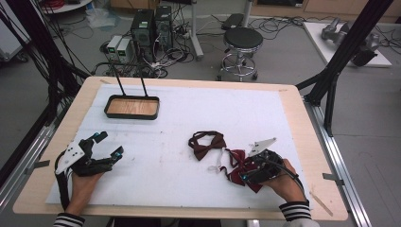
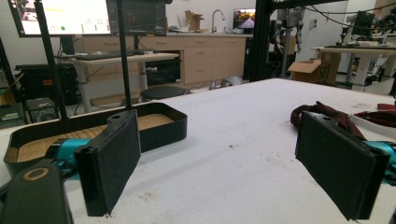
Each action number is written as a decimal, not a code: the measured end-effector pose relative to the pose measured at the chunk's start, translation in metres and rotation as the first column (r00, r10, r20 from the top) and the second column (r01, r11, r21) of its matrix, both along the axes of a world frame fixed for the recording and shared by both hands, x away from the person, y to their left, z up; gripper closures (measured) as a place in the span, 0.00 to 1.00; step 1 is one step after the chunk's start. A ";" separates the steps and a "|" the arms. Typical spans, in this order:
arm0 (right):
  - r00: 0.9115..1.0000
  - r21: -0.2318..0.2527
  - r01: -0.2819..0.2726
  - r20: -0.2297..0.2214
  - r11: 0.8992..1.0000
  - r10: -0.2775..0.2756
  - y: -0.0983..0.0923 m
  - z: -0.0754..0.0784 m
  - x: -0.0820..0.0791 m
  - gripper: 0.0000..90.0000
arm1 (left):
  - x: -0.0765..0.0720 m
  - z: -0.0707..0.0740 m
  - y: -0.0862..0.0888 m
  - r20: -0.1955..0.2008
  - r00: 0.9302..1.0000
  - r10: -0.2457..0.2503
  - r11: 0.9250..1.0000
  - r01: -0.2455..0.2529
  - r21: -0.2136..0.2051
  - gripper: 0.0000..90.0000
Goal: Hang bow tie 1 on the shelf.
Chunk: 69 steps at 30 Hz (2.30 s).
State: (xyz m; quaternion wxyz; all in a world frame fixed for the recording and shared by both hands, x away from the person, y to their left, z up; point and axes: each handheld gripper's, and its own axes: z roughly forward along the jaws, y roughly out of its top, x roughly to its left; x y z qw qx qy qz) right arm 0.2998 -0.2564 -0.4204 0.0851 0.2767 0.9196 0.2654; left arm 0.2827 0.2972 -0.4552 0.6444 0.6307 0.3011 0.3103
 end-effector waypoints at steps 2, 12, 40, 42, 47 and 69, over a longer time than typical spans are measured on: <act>1.000 -0.006 0.004 -0.013 1.000 -0.004 0.000 0.000 0.001 0.33 | 0.000 0.000 0.000 0.000 1.000 0.000 1.000 0.000 0.001 0.16; 0.998 -0.019 0.021 -0.062 1.000 -0.023 -0.002 -0.001 0.006 0.56 | 0.000 0.000 0.000 0.000 1.000 0.000 1.000 0.000 0.000 0.16; 0.997 0.154 0.072 -0.028 0.985 -0.068 -0.003 0.008 -0.002 0.96 | 0.000 0.000 0.000 0.000 1.000 0.000 1.000 0.000 -0.002 0.16; 0.997 0.183 0.071 -0.005 0.981 -0.071 -0.002 0.011 -0.003 0.96 | 0.000 0.000 0.000 0.000 1.000 0.000 1.000 0.000 -0.001 0.16; 0.996 0.295 0.077 0.025 0.952 -0.089 0.001 0.020 -0.009 0.96 | 0.000 0.000 0.000 0.000 1.000 0.000 1.000 0.000 -0.001 0.16; 0.979 0.572 -0.012 0.176 0.820 -0.108 0.027 0.041 -0.016 0.96 | 0.000 0.000 0.001 -0.001 1.000 0.000 1.000 0.000 -0.006 0.16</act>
